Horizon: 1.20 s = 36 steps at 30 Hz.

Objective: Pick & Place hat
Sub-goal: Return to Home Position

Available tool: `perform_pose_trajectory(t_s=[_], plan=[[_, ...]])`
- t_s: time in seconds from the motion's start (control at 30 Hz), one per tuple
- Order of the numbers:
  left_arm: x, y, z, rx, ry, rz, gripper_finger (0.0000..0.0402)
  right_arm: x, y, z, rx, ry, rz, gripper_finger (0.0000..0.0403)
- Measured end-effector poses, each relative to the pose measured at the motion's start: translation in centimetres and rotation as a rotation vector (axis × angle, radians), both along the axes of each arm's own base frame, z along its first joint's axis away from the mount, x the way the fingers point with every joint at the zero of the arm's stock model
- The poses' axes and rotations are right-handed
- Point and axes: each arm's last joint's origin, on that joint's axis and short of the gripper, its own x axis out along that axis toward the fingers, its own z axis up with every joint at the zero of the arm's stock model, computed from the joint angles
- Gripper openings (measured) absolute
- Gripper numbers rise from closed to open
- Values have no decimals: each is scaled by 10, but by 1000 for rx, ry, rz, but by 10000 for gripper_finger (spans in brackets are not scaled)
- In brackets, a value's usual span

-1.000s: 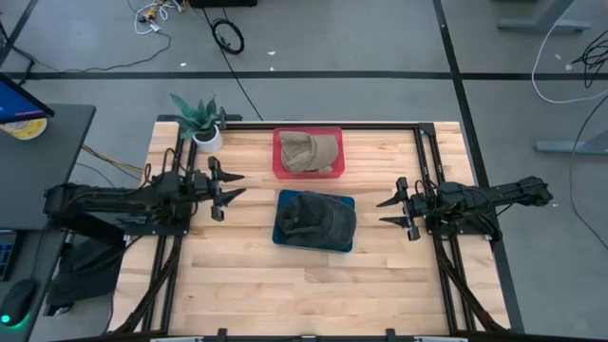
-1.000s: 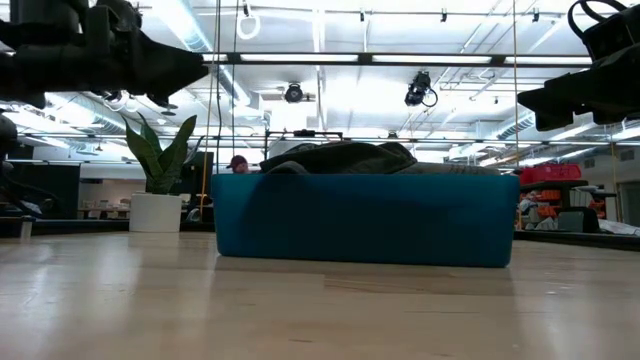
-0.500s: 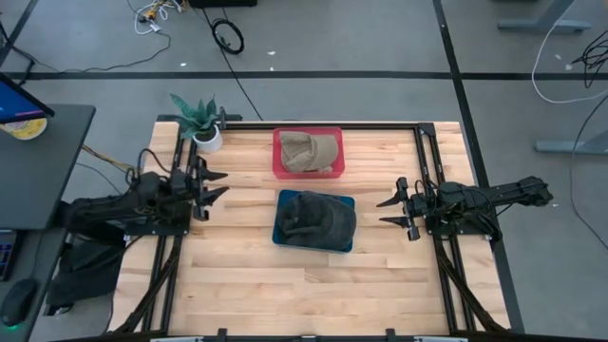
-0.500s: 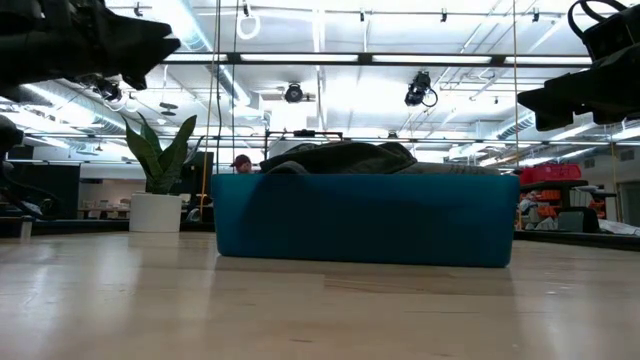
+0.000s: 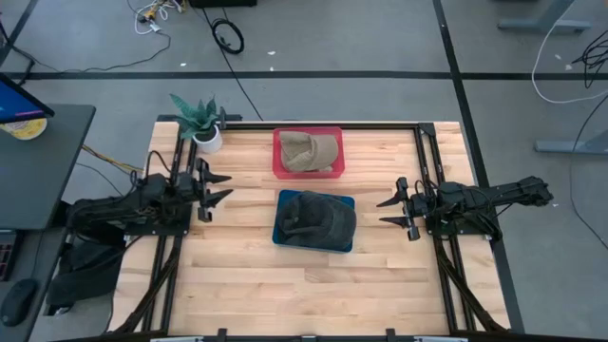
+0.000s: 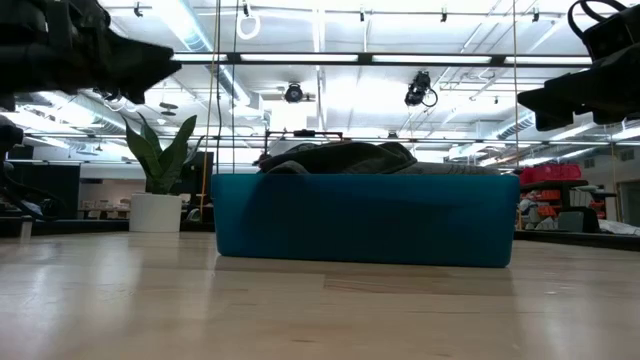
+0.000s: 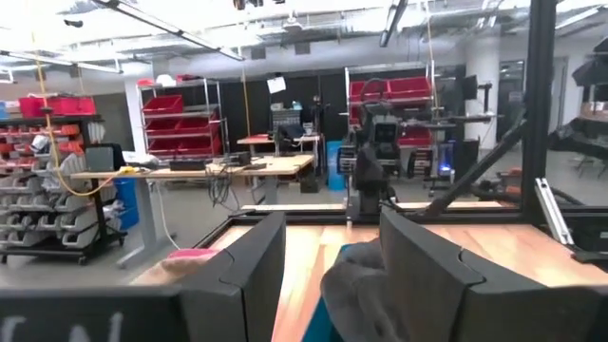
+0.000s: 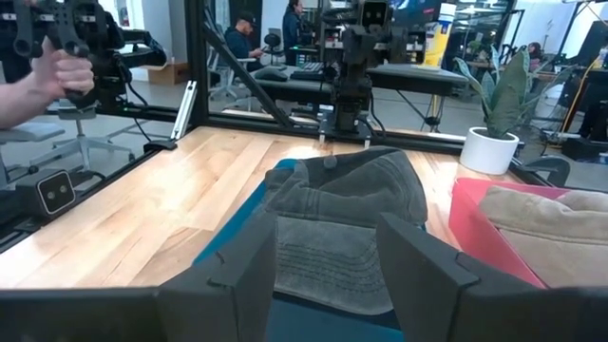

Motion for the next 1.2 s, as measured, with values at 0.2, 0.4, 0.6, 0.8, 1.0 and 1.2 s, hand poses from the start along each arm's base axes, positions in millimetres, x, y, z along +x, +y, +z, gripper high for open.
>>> perform_pose_trajectory(t_s=[0.2, 0.4, 0.6, 0.8, 1.0, 1.2], plan=[[2, 0, -10, 2, 56, 3, 177, 0, 0, 0, 0, 0, 0, 185], [3, 0, -14, 20, 98, 7, 177, 0, 0, 0, 0, 0, 0, 185], [4, 1, -22, 53, 199, 38, 177, 0, 0, 0, 0, 0, 0, 185], [4, 1, -23, 51, 205, 40, 177, 0, 0, 0, 0, 0, 0, 185], [4, 1, -23, 51, 203, 42, 177, 0, 0, 0, 0, 0, 0, 185], [4, 2, -22, 51, 188, 53, 177, 0, 0, 0, 0, 0, 0, 185]])
